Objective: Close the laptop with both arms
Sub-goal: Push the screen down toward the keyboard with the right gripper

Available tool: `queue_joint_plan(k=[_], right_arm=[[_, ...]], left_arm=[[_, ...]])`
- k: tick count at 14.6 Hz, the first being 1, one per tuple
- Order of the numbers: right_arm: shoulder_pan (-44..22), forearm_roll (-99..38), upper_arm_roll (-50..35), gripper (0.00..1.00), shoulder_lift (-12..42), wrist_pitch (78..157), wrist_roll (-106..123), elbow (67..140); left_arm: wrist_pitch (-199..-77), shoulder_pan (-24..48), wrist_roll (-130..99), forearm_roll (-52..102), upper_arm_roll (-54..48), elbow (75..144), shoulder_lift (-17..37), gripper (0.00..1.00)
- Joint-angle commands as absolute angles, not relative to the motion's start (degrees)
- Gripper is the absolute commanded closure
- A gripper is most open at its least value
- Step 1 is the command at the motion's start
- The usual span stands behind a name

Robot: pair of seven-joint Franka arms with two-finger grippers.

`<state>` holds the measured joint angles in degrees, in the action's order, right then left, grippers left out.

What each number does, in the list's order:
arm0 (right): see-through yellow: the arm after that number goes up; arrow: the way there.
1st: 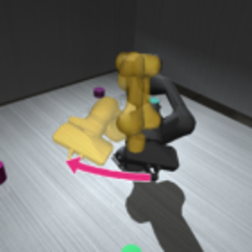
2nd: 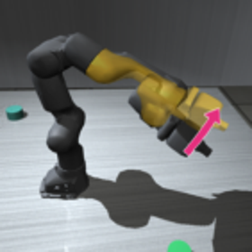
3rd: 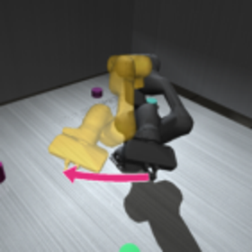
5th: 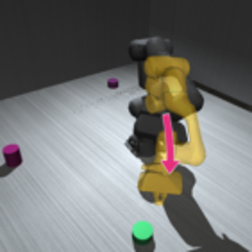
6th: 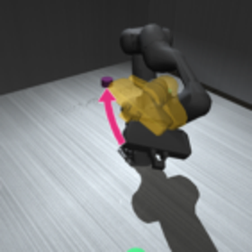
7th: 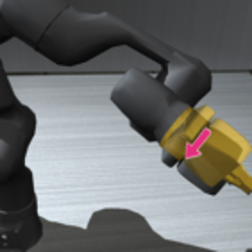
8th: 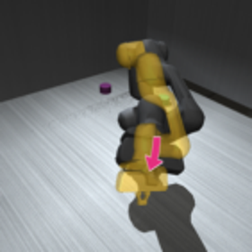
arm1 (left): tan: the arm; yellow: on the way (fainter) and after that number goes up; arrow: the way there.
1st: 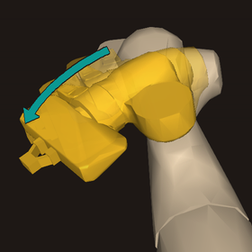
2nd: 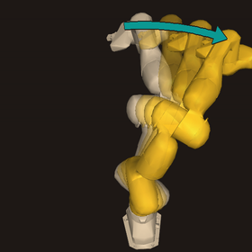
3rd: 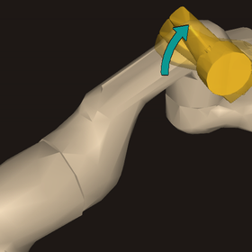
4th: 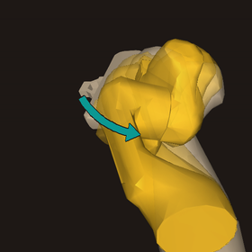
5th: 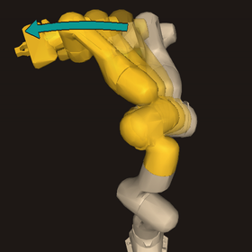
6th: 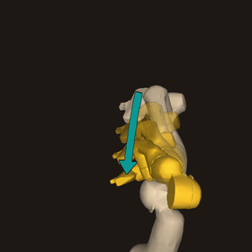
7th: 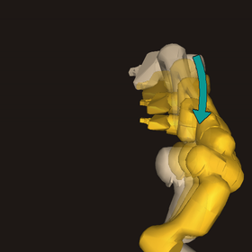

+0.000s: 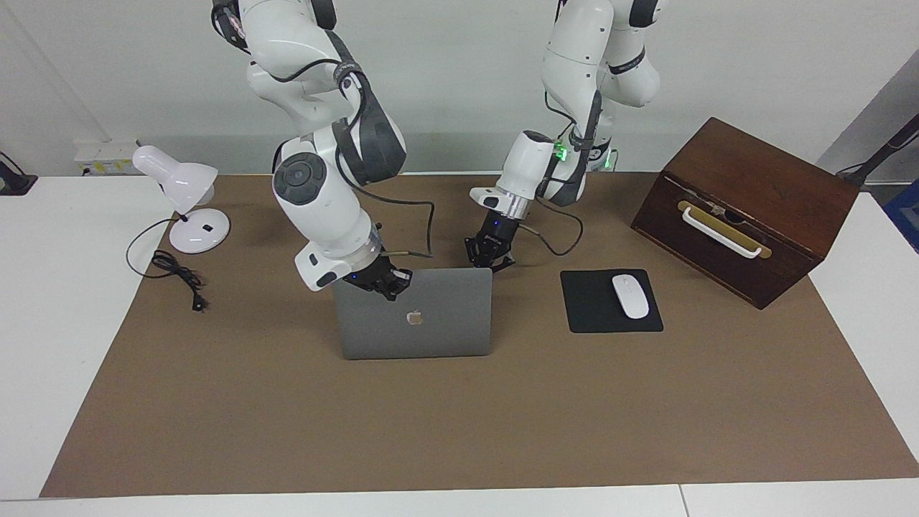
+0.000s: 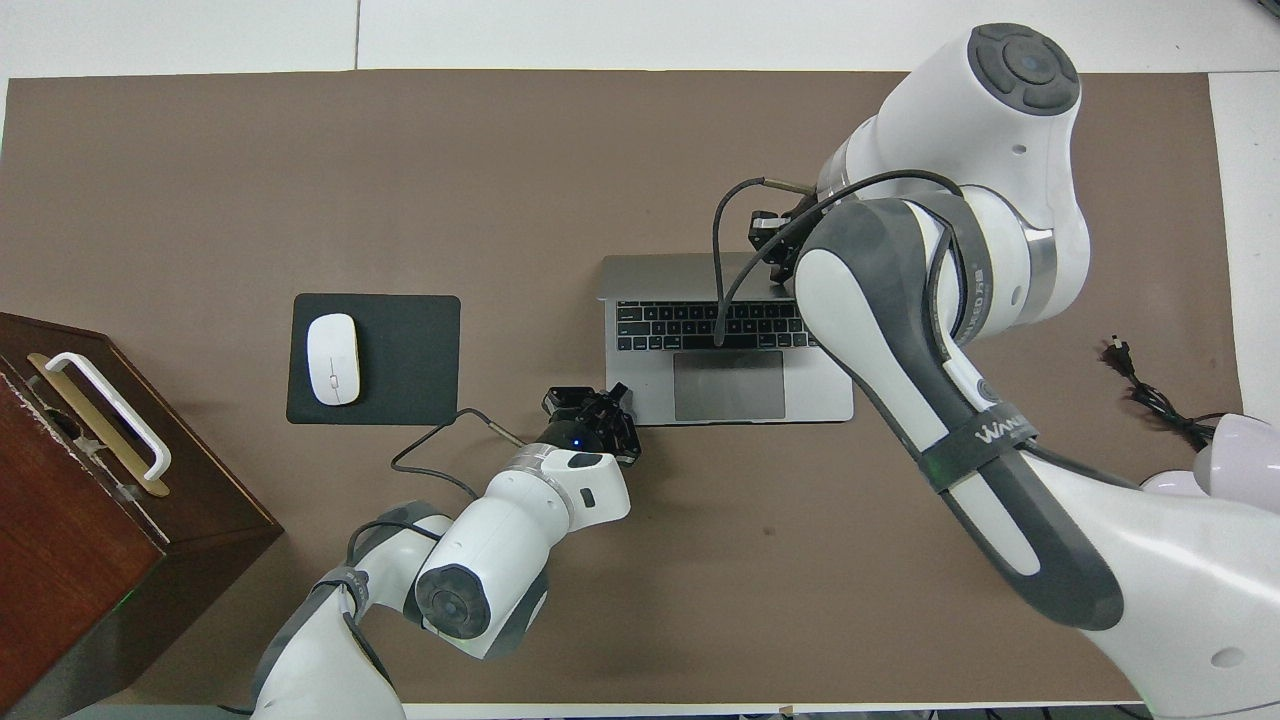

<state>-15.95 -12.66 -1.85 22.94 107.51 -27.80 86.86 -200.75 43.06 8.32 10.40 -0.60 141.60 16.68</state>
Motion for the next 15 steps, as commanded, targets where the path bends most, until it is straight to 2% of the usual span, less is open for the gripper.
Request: queue_joint_plan(k=[1,15], right_arm=[[-15.6,-14.1,-2.4,1.0,19.5,108.7,-27.9,93.4],[-17.9,-16.7,-2.5,1.0,13.8,110.1,-29.2,105.7]], left_arm=[[-200.7,44.6,9.2,11.1,0.2,145.0,16.8,1.0],[-200.7,44.7,9.6,11.1,0.2,146.8,17.2,1.0]])
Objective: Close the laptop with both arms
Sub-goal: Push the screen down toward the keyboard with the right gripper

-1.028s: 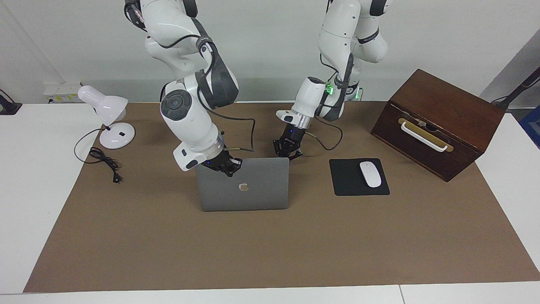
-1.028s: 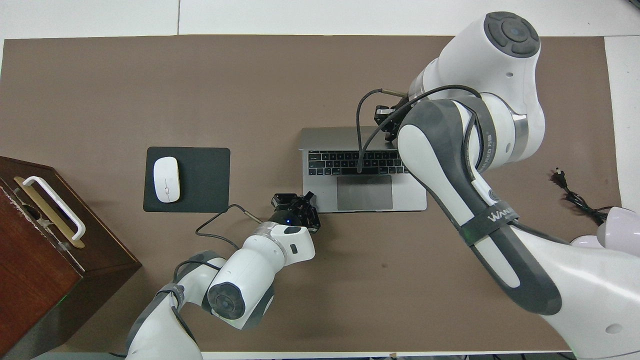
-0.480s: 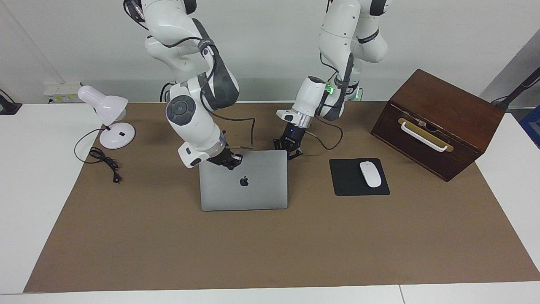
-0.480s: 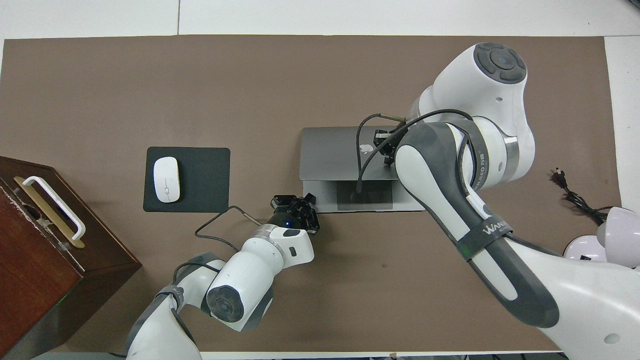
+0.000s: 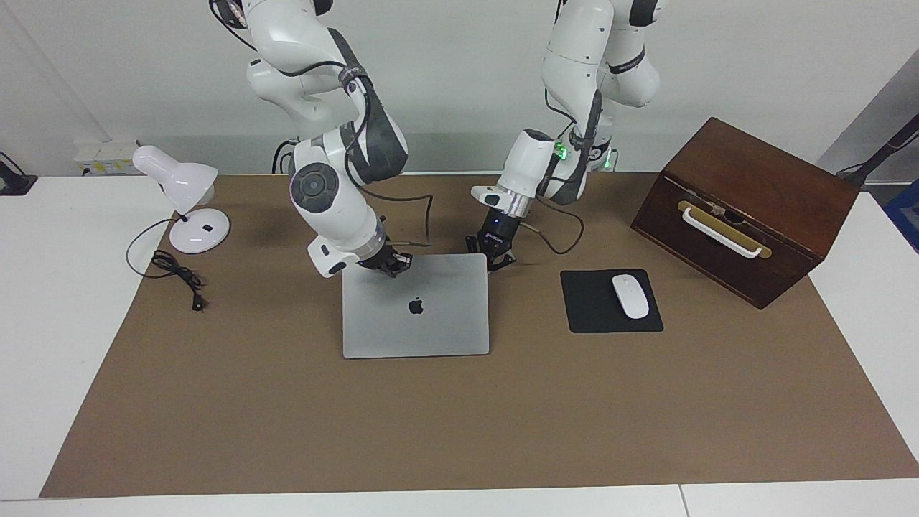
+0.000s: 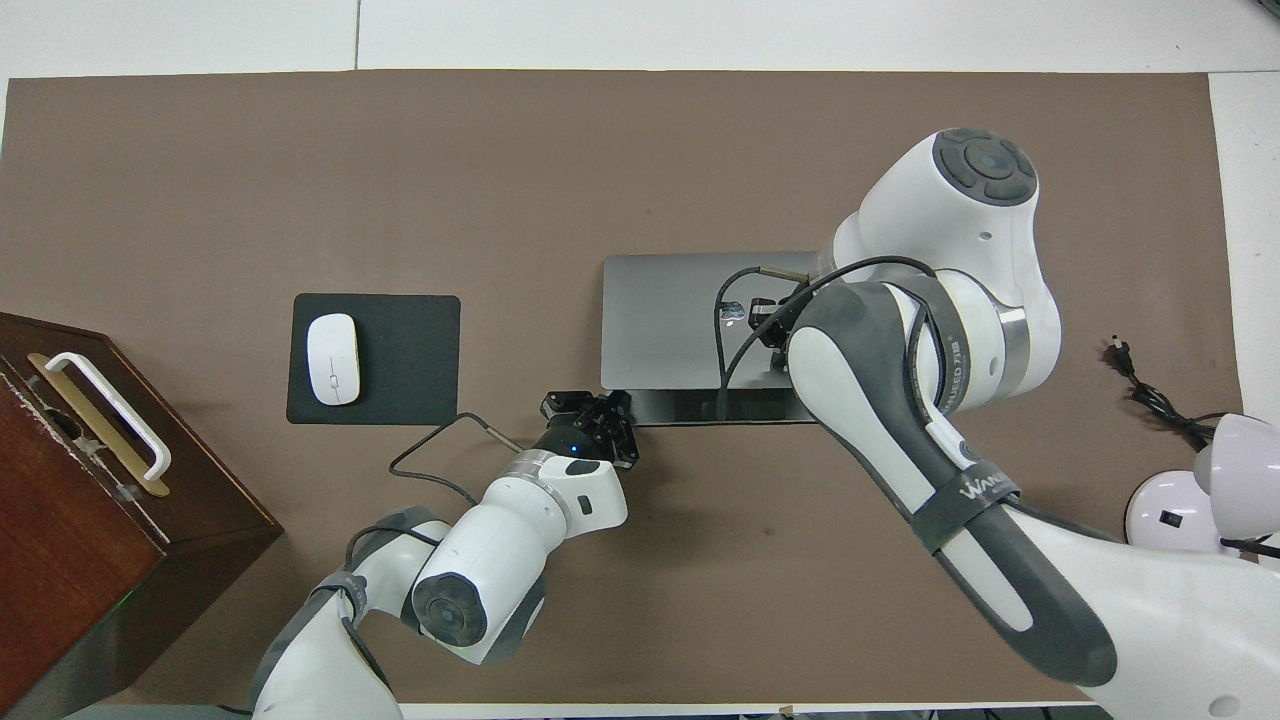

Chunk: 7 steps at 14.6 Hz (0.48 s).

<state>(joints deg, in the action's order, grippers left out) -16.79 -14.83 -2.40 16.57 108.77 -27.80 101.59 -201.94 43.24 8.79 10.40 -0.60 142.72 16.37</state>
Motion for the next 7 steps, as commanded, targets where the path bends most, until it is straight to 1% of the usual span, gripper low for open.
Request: queue_joint_plan(k=[1,4,7], right_arm=[[-18.0,-16.8,-2.5,1.0,13.3,110.5,-29.6,106.5],[-18.5,-17.4,-2.5,1.0,12.4,112.9,-29.8,109.2],[-19.0,-18.0,-2.5,1.0,11.7,113.6,-29.7,111.1]], left_arm=[[-200.7,44.7,9.6,11.1,0.2,146.8,17.2,1.0],[-200.7,44.7,9.6,11.1,0.2,146.8,17.2,1.0],[-200.7,45.4,9.8,11.2,0.3,146.9,17.2,1.0]])
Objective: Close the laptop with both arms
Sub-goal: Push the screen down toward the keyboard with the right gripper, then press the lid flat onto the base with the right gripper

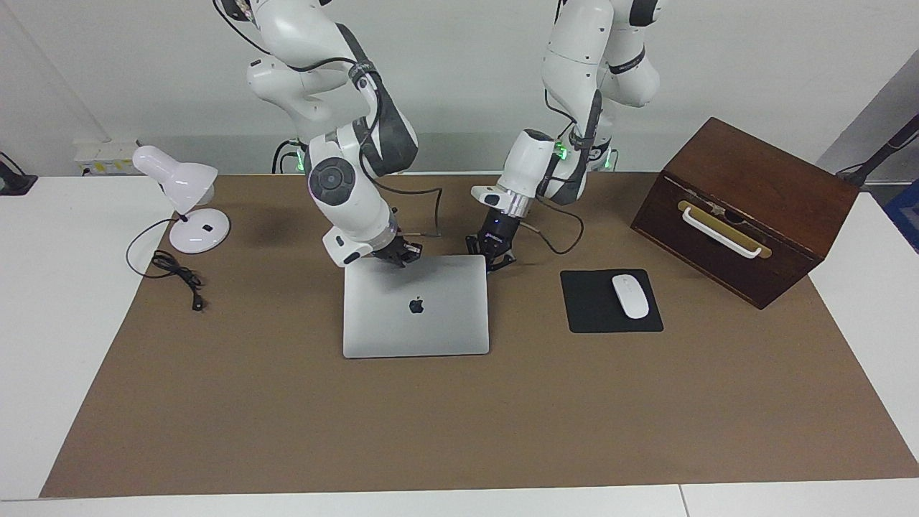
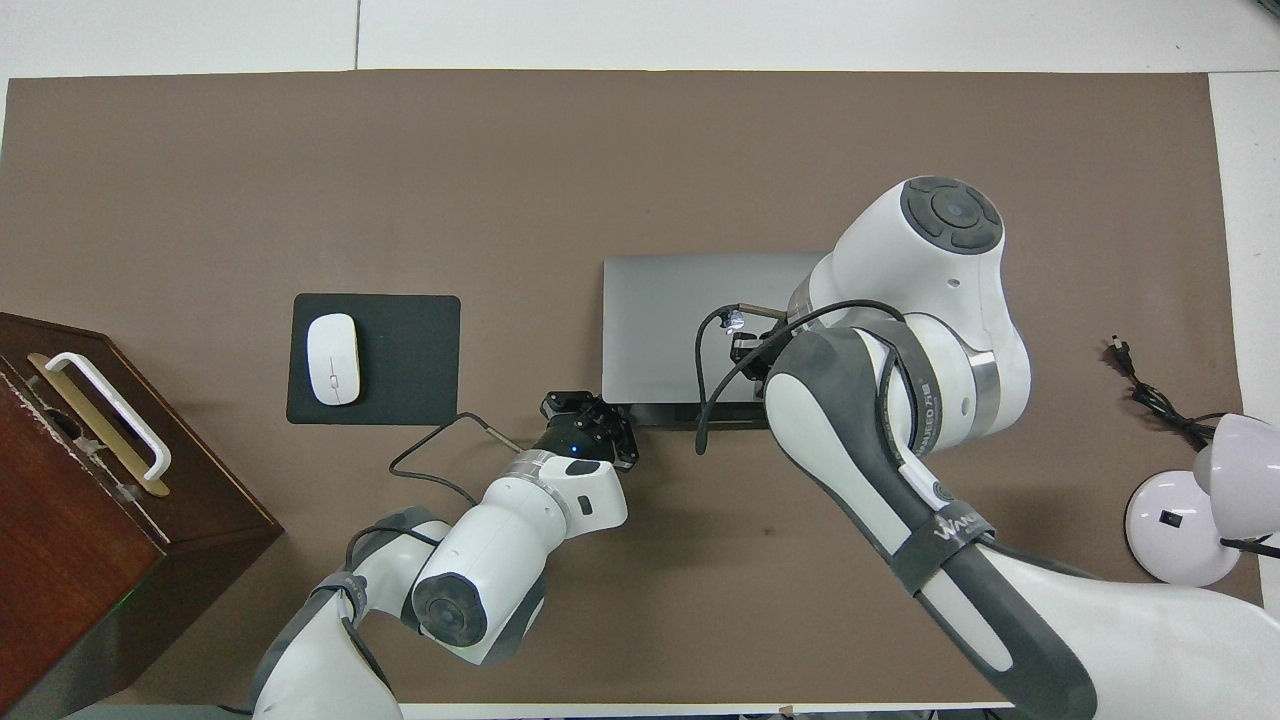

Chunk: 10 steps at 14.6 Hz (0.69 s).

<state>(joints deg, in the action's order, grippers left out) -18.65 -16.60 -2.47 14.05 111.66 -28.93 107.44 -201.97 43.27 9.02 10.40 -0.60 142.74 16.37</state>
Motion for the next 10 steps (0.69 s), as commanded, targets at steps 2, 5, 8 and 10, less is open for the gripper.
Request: queue_joint_plan(k=[2,5,8,10], right_arm=[[-19.0,-18.0,-2.5,1.0,11.2,114.4,-29.5,112.1],[-19.0,-18.0,-2.5,1.0,11.1,114.6,-29.7,112.2],[-19.1,-18.0,-2.5,1.0,11.1,114.6,-29.8,112.4],[-19.1,-18.0,-2.5,1.0,10.6,114.7,-29.8,113.4]], left_arm=[[-200.7,45.4,9.8,11.2,0.3,147.0,17.2,1.0],[-200.7,45.5,10.0,11.2,0.3,147.7,17.2,1.0],[-200.7,45.6,10.1,11.2,0.4,147.7,17.5,1.0],[-200.7,45.6,10.1,11.2,0.4,147.7,17.7,1.0]])
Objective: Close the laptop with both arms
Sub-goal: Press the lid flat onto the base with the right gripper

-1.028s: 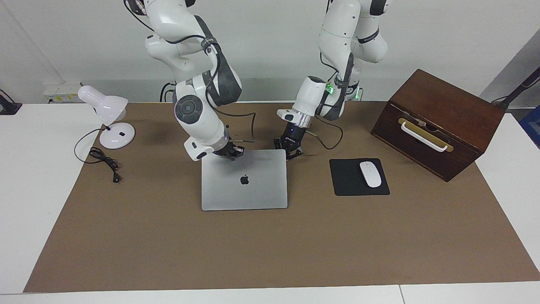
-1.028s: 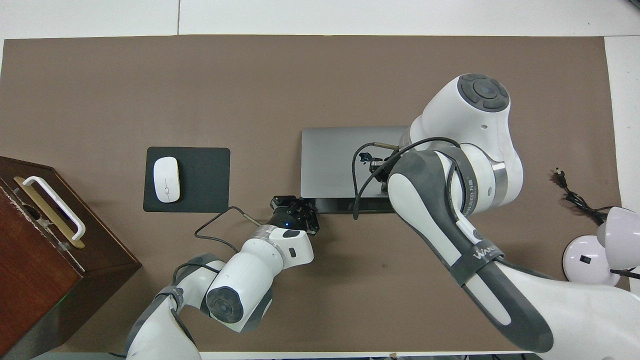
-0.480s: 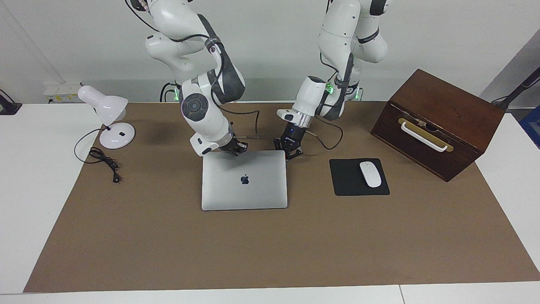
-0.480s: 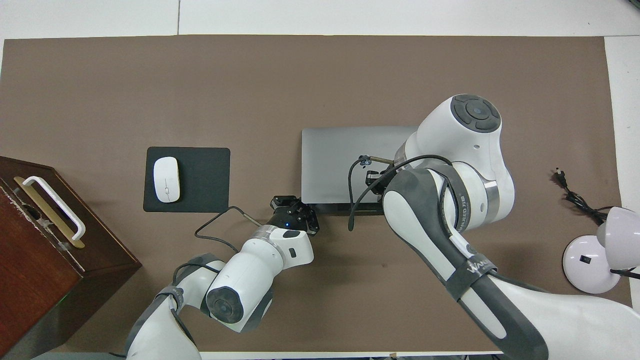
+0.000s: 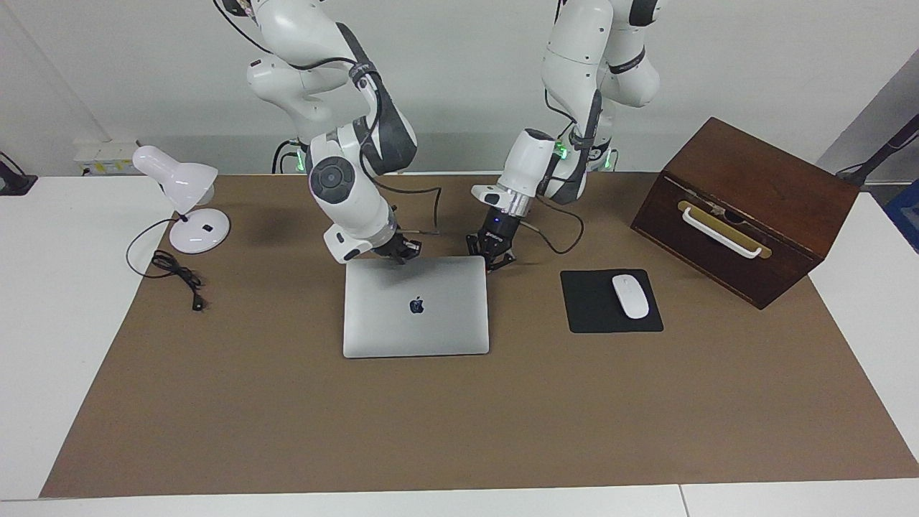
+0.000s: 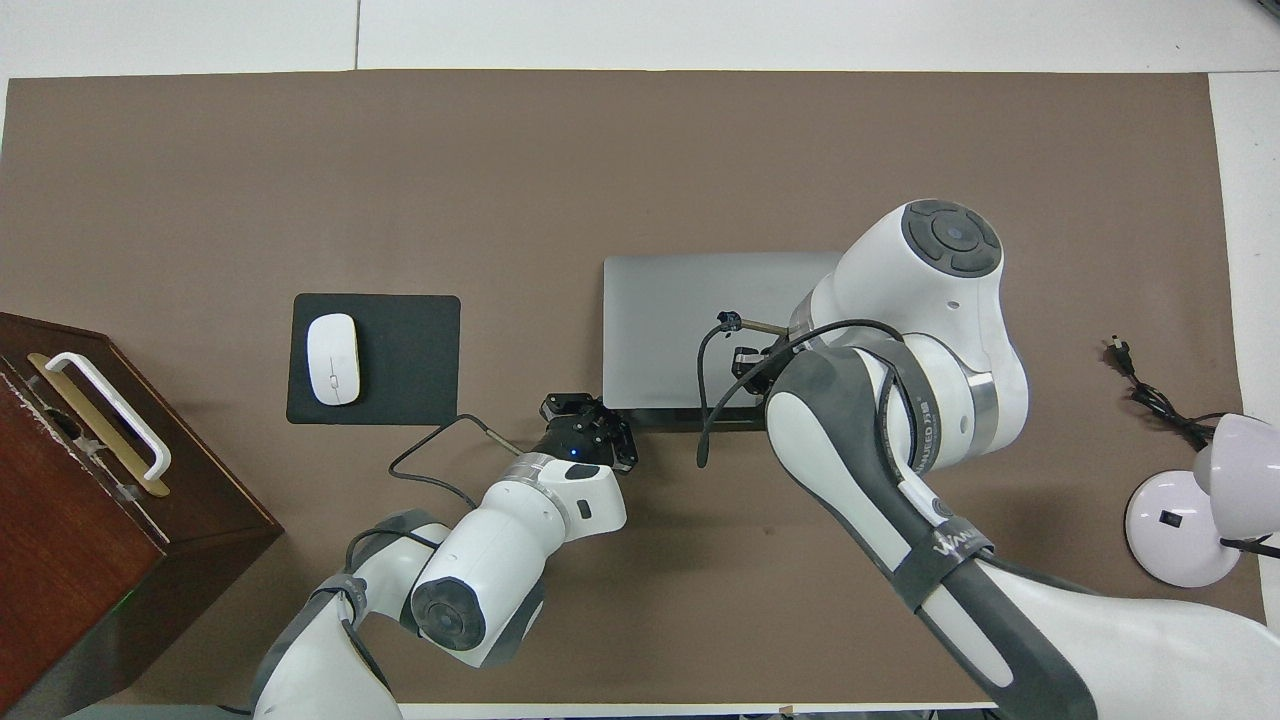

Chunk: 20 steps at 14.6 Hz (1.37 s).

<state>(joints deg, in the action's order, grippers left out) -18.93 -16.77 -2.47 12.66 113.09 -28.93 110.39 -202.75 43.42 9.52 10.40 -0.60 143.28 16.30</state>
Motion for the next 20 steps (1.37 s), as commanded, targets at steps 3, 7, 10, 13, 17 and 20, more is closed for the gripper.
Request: queue_joint_plan(k=[3,7,10,13,17,20], right_arm=[[-19.2,-18.0,-2.5,1.0,9.6,117.4,-29.4,116.4],[-19.2,-18.0,-2.5,1.0,9.5,117.9,-29.4,116.7],[-19.3,-18.0,-2.5,1.0,9.4,117.9,-29.8,116.7],[-20.0,-18.1,-2.5,1.0,9.3,118.6,-30.0,117.2],[-20.0,-18.1,-2.6,1.0,8.7,121.5,-29.8,119.6],[-20.1,-18.0,-2.5,1.0,8.6,121.3,-30.0,119.6]], left_arm=[[-200.7,45.6,10.1,11.2,0.4,147.7,17.7,1.0],[-200.7,45.6,10.0,11.1,0.4,147.7,17.7,1.0],[-200.7,45.5,10.1,11.1,0.4,147.7,17.7,1.0],[-200.7,45.6,10.1,11.1,0.4,147.7,17.7,1.0],[-200.7,45.5,10.1,11.1,0.4,147.7,17.7,1.0],[-200.7,45.5,10.1,11.1,0.4,147.6,17.7,1.0]])
